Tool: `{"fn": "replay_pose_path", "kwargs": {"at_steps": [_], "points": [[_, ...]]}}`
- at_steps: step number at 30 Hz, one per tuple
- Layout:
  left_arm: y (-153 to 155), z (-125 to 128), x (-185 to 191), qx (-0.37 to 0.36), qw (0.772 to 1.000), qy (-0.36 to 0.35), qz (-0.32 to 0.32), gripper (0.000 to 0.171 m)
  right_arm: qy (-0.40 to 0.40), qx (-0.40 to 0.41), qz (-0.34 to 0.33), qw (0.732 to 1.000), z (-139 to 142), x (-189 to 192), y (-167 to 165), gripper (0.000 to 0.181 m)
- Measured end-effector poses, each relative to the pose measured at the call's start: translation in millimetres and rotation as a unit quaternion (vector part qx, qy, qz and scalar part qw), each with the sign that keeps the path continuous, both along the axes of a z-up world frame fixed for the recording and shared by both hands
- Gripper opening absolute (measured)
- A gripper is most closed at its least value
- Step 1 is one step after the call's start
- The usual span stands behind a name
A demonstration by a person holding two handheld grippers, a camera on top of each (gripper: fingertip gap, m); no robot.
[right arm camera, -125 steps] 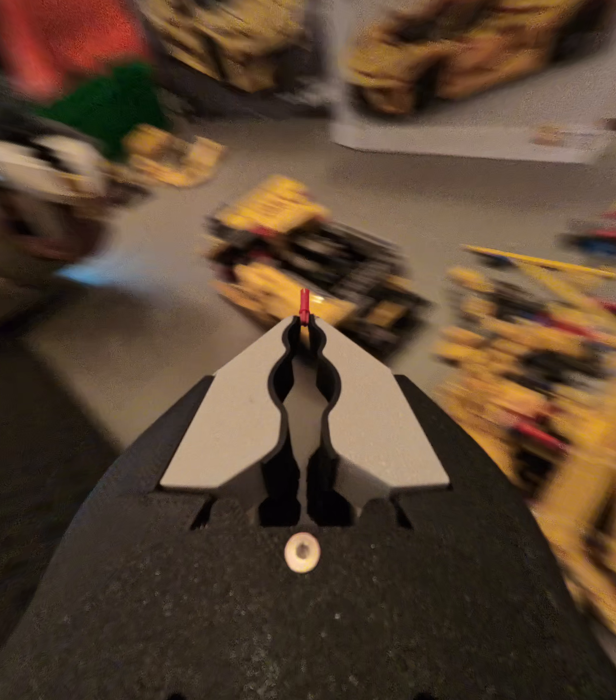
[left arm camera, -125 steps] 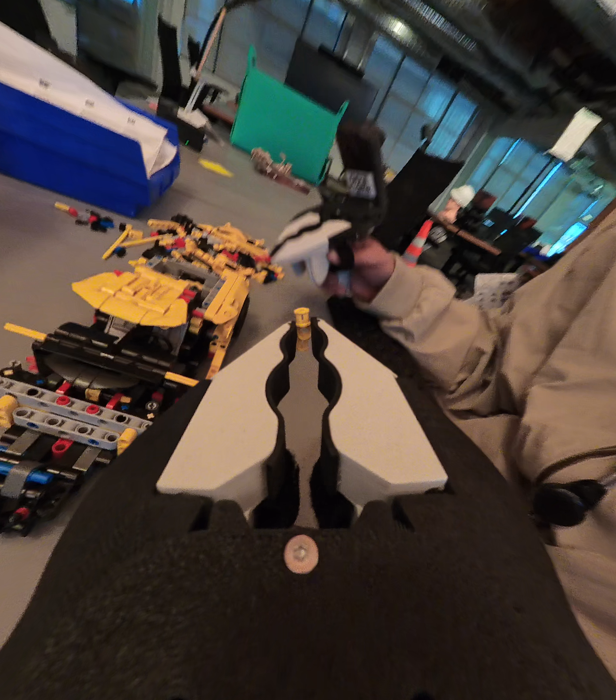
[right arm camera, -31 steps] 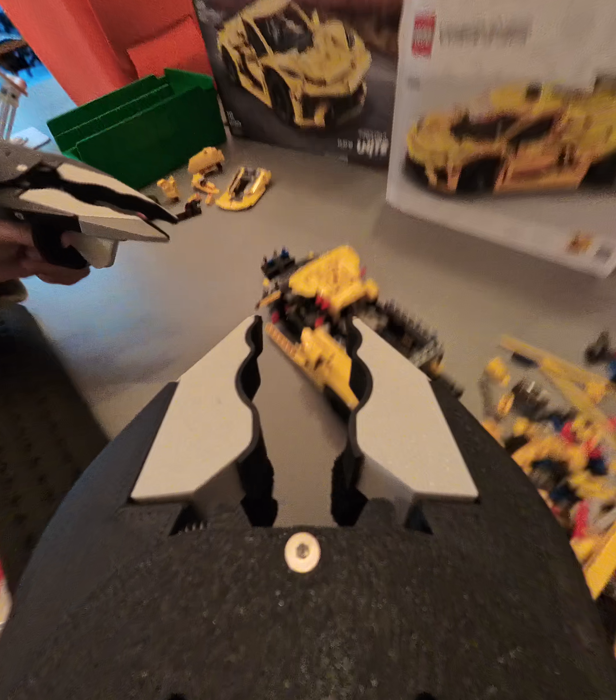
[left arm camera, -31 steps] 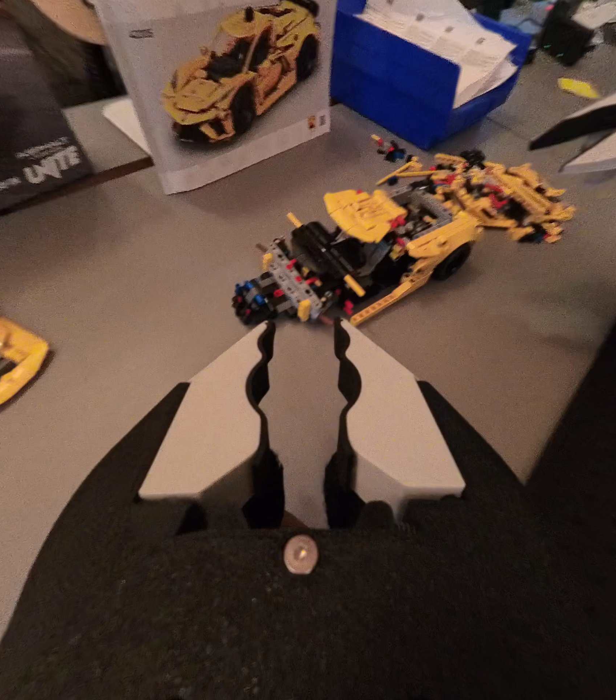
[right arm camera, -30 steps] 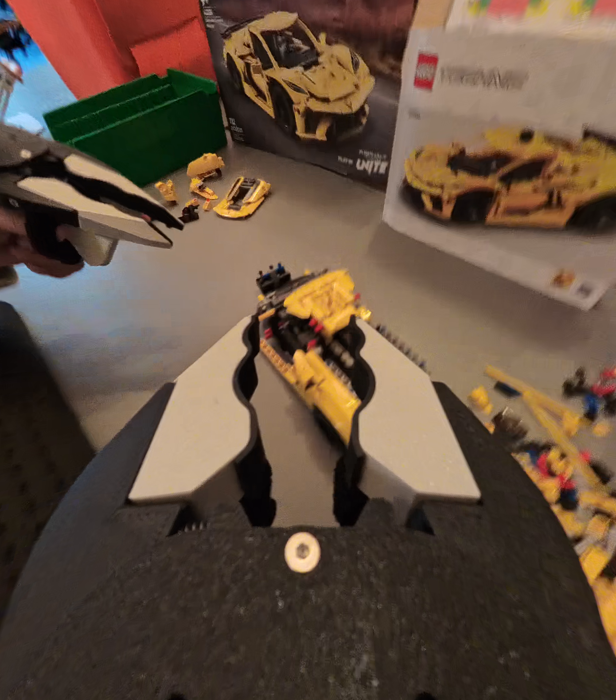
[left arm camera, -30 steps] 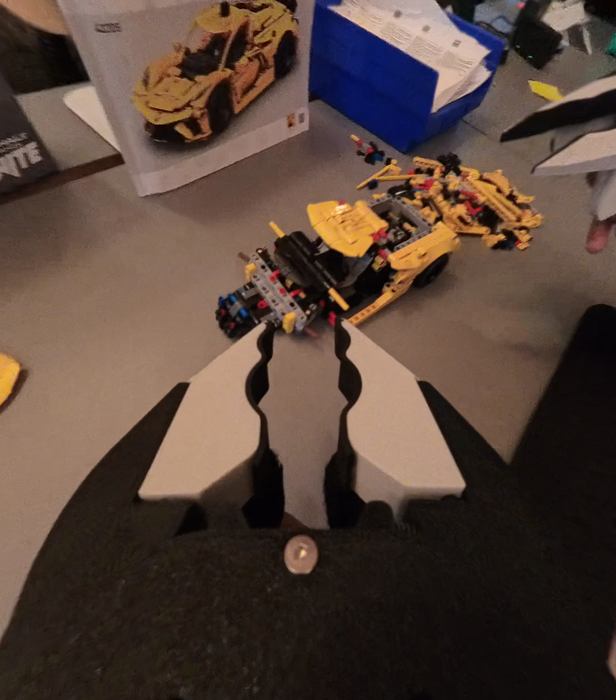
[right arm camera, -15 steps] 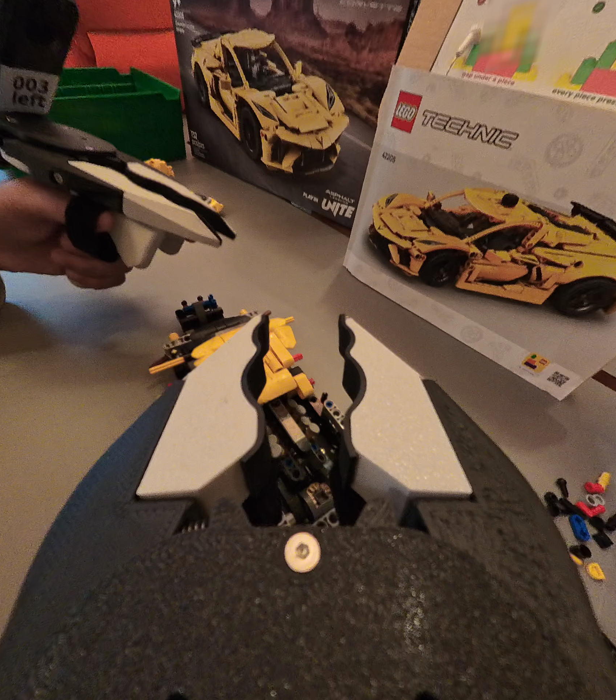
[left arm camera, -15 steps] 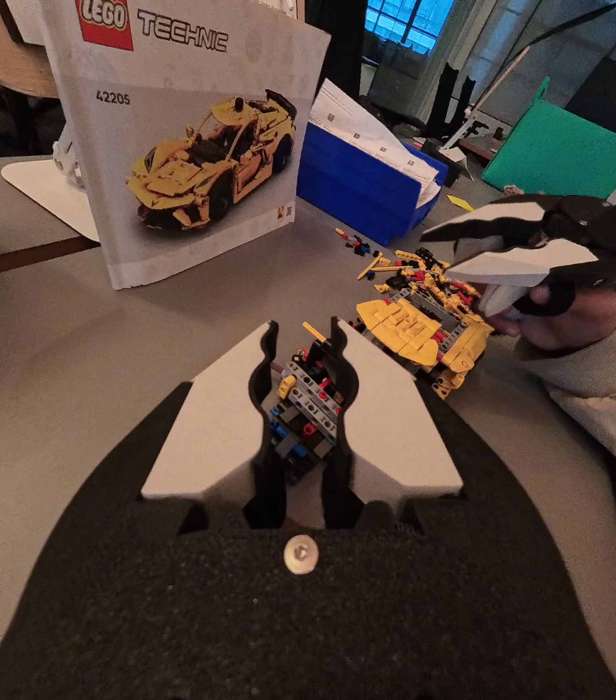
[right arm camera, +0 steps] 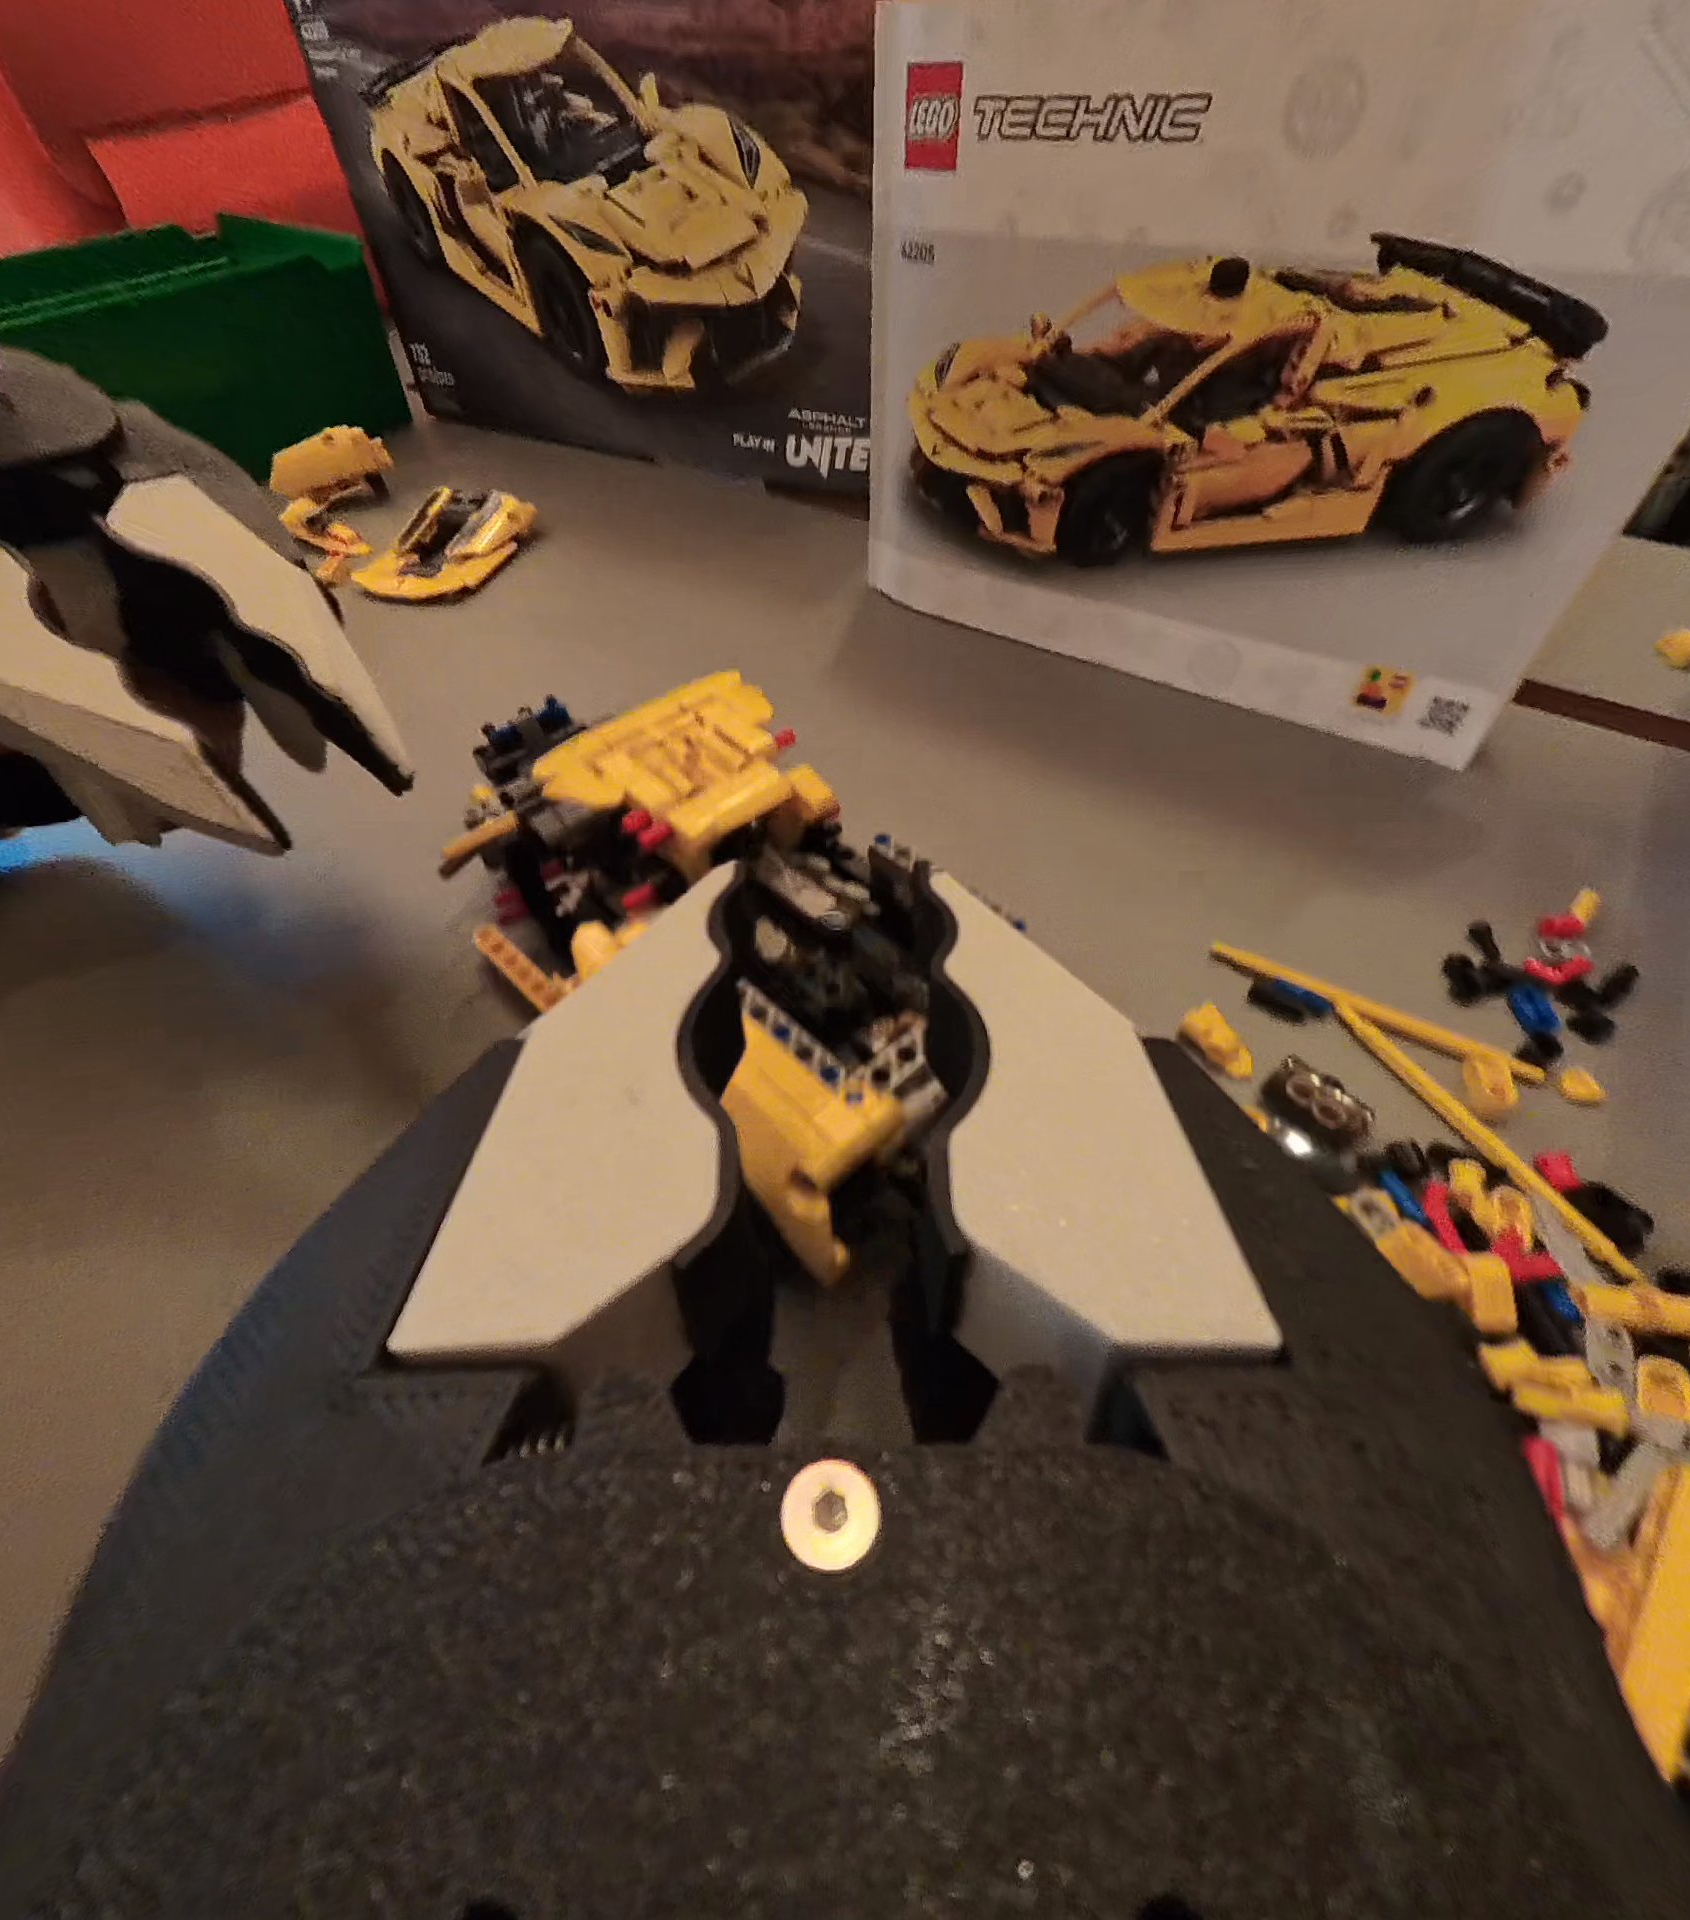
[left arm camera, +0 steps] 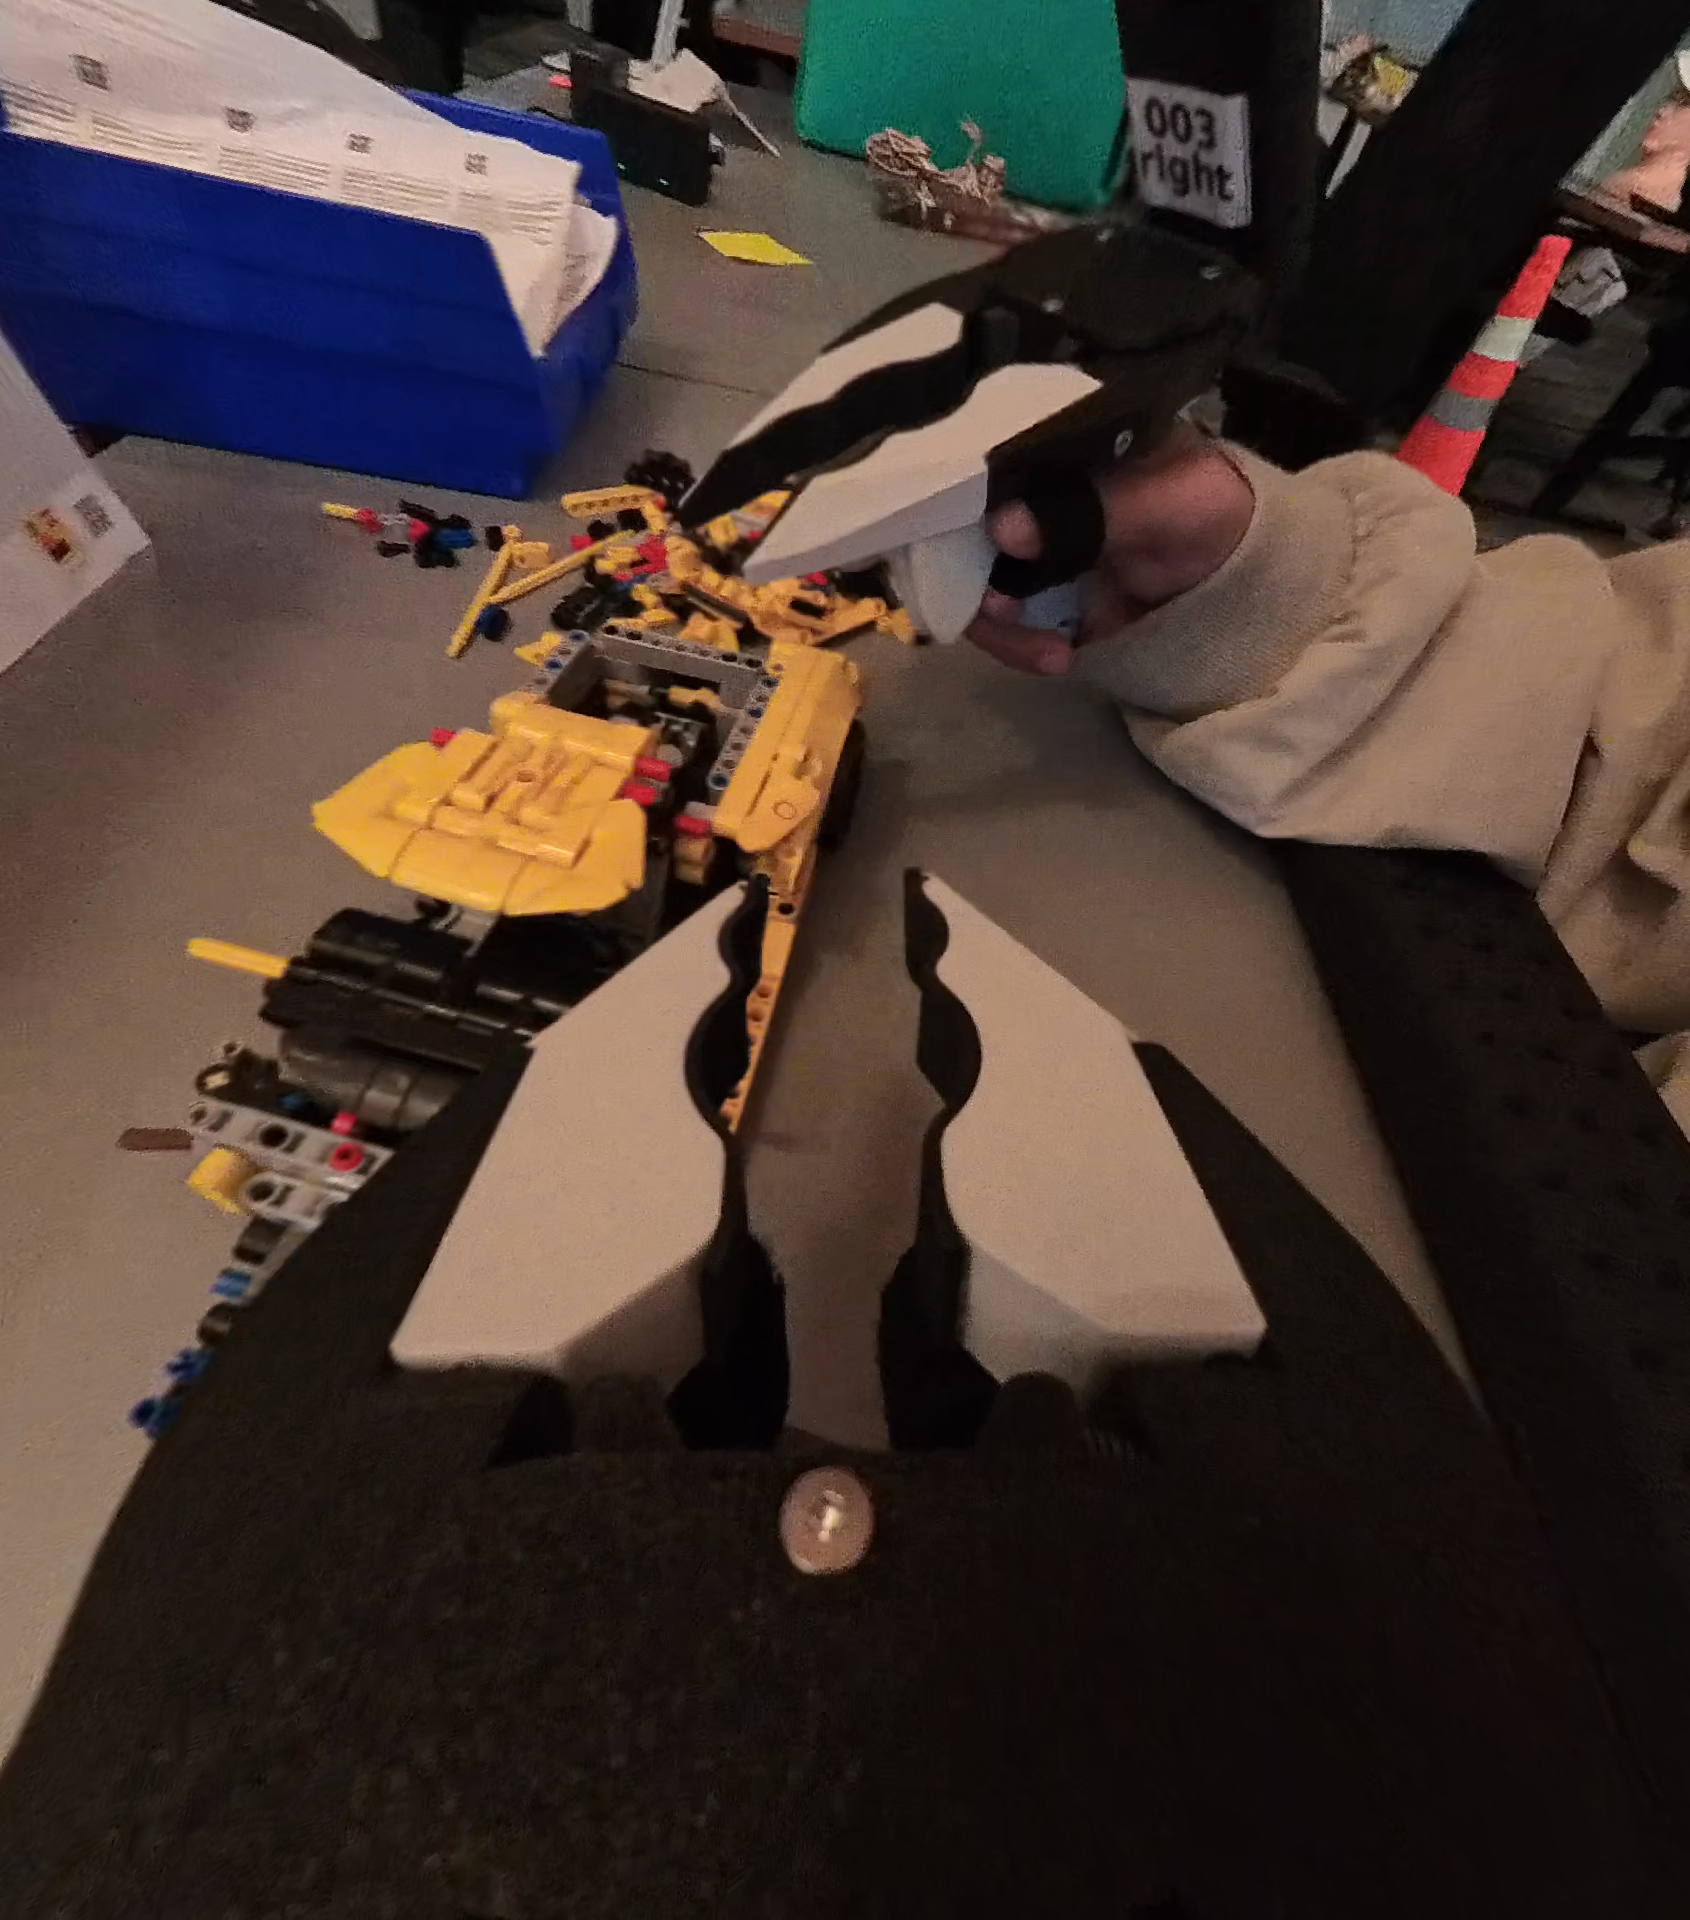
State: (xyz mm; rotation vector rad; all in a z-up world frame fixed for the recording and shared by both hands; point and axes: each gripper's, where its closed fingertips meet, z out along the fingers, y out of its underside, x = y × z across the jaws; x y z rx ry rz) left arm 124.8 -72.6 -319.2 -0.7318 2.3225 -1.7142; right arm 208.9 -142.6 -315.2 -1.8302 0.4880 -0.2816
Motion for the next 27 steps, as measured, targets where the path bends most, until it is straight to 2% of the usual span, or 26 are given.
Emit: {"fn": "replay_pose_path", "kwargs": {"at_steps": [5,12,15,22,27], "points": [[-26,-10,1,0.023,1.0,-0.011,0.014,0.026,0.003,0.03,0.029,0.999,-2,-15,-14,0.029],[-46,-43,19,0.084,0.993,0.006,0.086,0.026,0.054,0.053,-0.002,0.997,-9,5,-23,0.037],[-44,-47,21,0.126,0.984,-0.01,0.124,0.022,0.068,0.053,0.004,0.996,-13,4,-22,0.036],[-39,-58,17,0.229,0.959,-0.025,0.166,0.028,0.044,0.009,0.003,0.999,-22,-5,-19,0.037],[-40,-62,23,0.206,0.963,-0.015,0.176,0.027,0.072,-0.016,0.009,0.997,-37,-10,-17,0.04]]}}
